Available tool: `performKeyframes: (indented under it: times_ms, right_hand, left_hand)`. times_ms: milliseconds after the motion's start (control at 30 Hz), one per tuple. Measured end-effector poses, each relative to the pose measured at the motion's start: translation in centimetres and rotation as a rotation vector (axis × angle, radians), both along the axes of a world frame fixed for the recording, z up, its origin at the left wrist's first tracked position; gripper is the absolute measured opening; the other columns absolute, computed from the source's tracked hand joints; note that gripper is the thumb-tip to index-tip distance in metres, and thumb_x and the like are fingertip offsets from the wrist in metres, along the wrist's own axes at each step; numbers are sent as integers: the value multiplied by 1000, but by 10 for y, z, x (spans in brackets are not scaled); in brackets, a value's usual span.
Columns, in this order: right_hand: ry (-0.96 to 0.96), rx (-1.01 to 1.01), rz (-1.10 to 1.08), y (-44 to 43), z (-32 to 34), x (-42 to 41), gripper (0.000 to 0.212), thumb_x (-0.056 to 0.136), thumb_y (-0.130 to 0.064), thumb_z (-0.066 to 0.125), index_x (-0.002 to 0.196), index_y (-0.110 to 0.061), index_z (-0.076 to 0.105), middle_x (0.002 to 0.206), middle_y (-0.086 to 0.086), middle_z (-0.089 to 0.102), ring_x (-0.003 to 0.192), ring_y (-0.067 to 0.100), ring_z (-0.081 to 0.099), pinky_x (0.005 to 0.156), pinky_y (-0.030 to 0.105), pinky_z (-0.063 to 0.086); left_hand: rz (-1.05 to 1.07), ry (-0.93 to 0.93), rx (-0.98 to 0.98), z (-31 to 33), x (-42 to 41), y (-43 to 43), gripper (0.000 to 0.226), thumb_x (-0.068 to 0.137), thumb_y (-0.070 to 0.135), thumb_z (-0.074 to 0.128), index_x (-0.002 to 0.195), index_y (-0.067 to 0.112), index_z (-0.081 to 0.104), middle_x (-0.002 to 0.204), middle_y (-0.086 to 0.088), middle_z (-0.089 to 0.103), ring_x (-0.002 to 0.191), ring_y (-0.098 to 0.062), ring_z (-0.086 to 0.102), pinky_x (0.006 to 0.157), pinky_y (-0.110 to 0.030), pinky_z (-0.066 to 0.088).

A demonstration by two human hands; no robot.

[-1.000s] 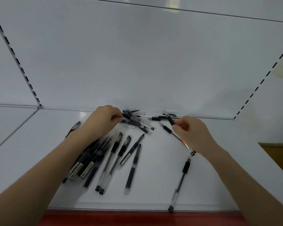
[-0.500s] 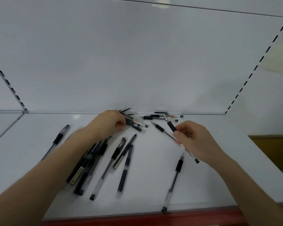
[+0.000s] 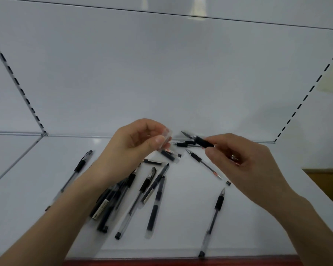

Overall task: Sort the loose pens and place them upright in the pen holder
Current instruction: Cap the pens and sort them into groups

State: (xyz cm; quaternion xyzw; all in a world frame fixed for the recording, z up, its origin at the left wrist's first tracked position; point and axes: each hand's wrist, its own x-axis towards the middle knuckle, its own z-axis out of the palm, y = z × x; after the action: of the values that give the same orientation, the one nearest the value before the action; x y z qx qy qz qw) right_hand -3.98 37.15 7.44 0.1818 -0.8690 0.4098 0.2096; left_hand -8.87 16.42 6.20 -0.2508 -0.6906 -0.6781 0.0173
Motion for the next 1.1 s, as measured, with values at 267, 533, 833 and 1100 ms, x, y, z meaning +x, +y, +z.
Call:
performKeyframes:
  times_ms: [267, 533, 833, 1100]
  right_hand:
    - [49, 79, 38, -5, -1, 0, 26, 78, -40, 51, 101, -37, 62, 93, -15, 61, 73, 0, 58, 65, 3, 39]
    - [-56, 36, 29, -10, -5, 1, 10, 78, -34, 59, 81, -32, 67, 80, -16, 64, 70, 0, 57, 64, 6, 41]
    - [-444, -329, 115, -17, -10, 7, 21, 92, -13, 48, 81, -4, 64, 53, -7, 59, 39, 6, 35, 40, 13, 29]
    - [-462, -390, 41, -17, -21, 9, 21, 92, -13, 50, 81, -11, 68, 52, -7, 55, 41, 4, 32, 40, 12, 28]
  left_hand:
    - [107, 95, -130, 6, 11, -7, 15, 77, 20, 57, 89, 23, 66, 89, 6, 71, 84, -5, 65, 78, -12, 49]
    - [126, 137, -195, 9, 14, -3, 15, 76, 28, 67, 91, 27, 66, 69, 14, 61, 66, -2, 55, 66, -9, 43]
    - [214, 100, -6, 9, 13, 15, 18, 87, 9, 54, 90, 22, 66, 70, 7, 70, 64, -2, 63, 67, -12, 50]
    - [230, 84, -31, 2, 13, 29, 22, 89, 6, 52, 97, 23, 63, 77, 2, 67, 64, 2, 62, 66, -8, 48]
